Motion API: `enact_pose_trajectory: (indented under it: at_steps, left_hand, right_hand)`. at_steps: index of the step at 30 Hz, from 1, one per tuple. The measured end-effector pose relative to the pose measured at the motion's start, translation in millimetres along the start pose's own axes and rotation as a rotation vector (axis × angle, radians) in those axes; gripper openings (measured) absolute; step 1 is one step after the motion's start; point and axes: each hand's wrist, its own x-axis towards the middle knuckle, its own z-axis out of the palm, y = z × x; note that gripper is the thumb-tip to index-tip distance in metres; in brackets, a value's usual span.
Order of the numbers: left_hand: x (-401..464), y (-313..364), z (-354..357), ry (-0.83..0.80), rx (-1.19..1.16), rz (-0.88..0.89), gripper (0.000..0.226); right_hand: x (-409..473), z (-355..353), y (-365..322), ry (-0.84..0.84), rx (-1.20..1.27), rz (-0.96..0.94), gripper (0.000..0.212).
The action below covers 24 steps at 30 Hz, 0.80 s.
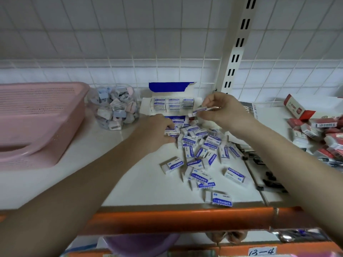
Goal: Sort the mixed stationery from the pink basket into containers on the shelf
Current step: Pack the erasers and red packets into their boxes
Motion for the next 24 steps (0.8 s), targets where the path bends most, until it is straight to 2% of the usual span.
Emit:
enact_pose_trajectory:
  at_steps: [4,8,15,24]
  left_hand:
    - [-9,1,0,0.029,-0.043,-0.023,0.036]
    - [-27,-5,-5,0.048,-0.113,-0.074,0.037]
    - [-51,-19,-7,0.155,-0.188,-0.164,0.033]
    - [-63,-26,-9,0.154,-0.39,-0.232,0.014]
  right_hand:
    - [32,17,3,-0.031,-0.16,-0.04,0.012]
    - [55,30,5,-0.061,-0.315,-0.071,0.025]
    - [77,52,5,-0.074,-0.437,-0.118,0.03]
    - [84,66,7,-0.002,-0.52,-0.119,0.026]
